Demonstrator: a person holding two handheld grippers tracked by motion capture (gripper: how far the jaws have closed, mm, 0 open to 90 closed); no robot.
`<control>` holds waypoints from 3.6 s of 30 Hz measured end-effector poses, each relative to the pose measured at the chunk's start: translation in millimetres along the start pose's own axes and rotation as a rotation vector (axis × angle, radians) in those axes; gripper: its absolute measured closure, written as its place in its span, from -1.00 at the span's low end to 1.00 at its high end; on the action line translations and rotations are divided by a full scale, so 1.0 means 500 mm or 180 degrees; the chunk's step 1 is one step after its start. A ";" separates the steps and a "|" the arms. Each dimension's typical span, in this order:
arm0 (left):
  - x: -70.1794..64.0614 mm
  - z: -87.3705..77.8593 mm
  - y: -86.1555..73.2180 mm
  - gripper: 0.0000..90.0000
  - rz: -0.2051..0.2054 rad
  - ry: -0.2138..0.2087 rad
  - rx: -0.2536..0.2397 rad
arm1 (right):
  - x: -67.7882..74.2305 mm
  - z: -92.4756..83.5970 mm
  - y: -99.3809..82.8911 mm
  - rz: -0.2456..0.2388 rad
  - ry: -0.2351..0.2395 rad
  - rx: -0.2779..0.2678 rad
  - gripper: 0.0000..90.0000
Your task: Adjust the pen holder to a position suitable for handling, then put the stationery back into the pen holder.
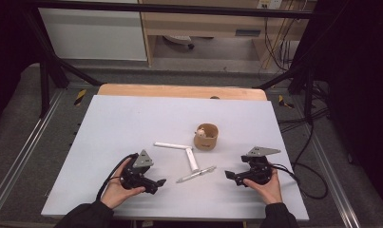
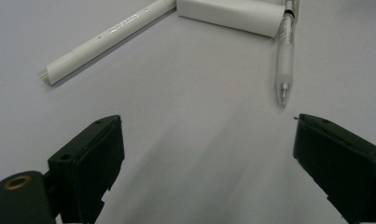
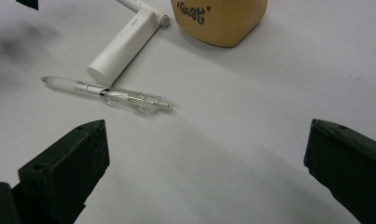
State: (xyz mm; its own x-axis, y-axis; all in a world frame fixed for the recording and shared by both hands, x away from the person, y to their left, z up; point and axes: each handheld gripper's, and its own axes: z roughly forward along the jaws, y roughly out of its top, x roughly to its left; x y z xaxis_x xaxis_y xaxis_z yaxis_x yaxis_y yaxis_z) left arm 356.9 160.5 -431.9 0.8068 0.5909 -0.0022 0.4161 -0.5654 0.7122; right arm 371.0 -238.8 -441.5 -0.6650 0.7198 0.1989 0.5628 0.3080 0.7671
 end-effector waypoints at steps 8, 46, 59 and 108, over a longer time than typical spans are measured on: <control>-0.017 0.027 0.023 -0.80 0.0081 -0.0052 0.0070 | 0.001 -0.003 -0.003 -0.0009 0.0027 -0.0013 -0.98; -0.079 0.114 0.096 0.60 0.0190 -0.0425 0.0449 | 0.004 0.000 -0.008 -0.0082 0.0058 0.0055 -0.98; -0.079 0.117 0.094 0.77 0.0185 -0.0476 0.0434 | 0.006 0.003 -0.010 -0.0084 0.0068 0.0071 -0.98; -0.028 0.018 0.110 0.79 0.0000 -0.0670 0.0256 | 0.078 0.020 0.042 -0.0616 0.0014 0.0144 -0.98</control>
State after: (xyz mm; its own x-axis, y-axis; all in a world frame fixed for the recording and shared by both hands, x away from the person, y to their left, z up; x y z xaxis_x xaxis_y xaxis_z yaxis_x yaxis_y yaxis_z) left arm 372.2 115.9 -399.0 0.8730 0.4626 -0.1546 0.4414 -0.6145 0.6538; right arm 361.6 -198.3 -423.8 -0.7650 0.6418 0.0532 0.4458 0.4681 0.7630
